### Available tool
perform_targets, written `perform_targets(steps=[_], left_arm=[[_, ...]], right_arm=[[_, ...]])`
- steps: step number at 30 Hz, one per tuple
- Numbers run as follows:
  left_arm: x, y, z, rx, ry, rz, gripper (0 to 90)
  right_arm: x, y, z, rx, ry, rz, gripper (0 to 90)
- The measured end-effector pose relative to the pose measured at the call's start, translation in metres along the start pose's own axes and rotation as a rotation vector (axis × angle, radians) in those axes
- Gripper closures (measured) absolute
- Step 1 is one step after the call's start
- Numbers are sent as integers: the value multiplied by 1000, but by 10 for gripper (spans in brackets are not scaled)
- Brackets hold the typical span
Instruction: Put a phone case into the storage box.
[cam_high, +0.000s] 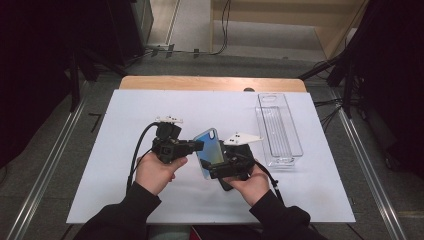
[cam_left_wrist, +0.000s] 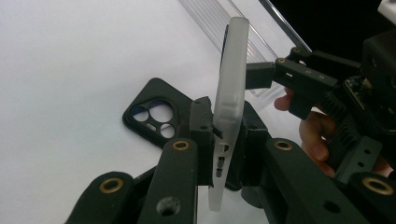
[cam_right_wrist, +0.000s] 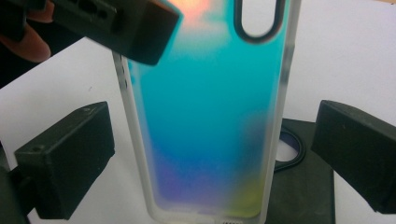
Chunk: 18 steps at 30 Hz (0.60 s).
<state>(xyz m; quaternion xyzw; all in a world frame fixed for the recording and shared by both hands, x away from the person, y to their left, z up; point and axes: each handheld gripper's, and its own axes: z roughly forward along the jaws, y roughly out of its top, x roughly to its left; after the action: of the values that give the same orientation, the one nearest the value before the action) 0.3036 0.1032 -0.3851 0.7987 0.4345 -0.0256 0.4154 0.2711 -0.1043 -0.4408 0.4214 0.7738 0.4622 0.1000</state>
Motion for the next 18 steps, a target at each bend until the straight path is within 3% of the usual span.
perform_targets(steps=[11, 13, 18], left_arm=[[-10, -4, 9, 13, -18, 12, 809], [-11, -4, 10, 15, -21, 19, 809], [-12, -5, 11, 14, -19, 21, 808]], right_arm=[[0, 0, 5, -2, -18, 6, 0], [-1, -1, 4, -11, -4, 13, 76], [-2, -1, 2, -22, 13, 9, 140]])
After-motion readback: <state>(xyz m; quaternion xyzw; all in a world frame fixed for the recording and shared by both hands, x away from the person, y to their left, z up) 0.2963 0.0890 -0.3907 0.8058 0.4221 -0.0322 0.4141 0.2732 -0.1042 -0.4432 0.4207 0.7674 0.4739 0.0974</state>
